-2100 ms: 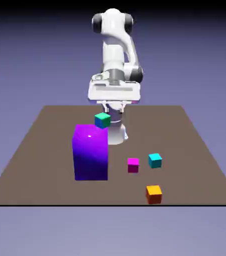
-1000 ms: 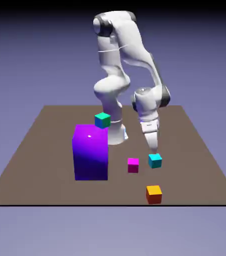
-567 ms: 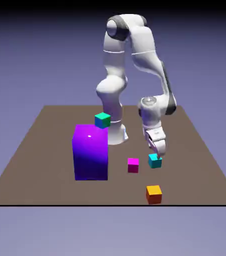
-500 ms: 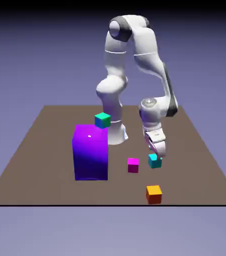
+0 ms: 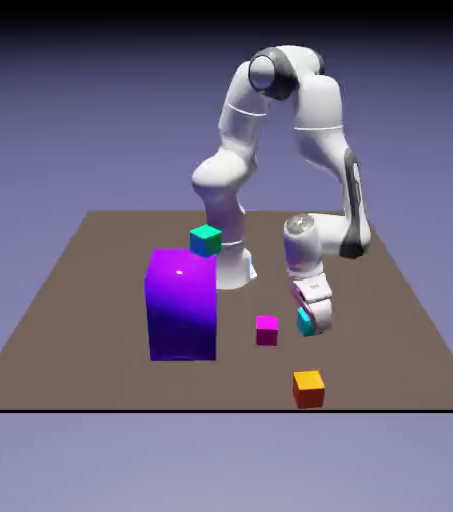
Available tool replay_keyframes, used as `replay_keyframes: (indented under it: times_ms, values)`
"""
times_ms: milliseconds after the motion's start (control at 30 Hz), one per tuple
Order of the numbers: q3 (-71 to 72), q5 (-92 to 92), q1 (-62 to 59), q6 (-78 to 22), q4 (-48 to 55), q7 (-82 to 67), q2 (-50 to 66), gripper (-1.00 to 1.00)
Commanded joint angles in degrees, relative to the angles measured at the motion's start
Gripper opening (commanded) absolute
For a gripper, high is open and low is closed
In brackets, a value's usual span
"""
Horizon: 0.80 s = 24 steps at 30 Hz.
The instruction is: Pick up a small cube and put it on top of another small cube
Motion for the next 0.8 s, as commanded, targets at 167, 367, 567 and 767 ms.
replay_keyframes:
  times_ms: [167, 367, 567, 767]
  values:
    - [-3.52, -14.97, 0.88, -0.28, -3.74, 12.14, -6.45, -1.0]
    - [-7.05, -29.91, 1.76, -0.6, -7.49, 24.25, -12.89, -1.0]
    - [-9.74, -37.83, 1.69, -1.97, -7.36, 31.61, -15.1, -1.0]
    - [-14.94, -38.82, -1.53, -9.17, 5.1, 38.08, -8.27, -1.0]
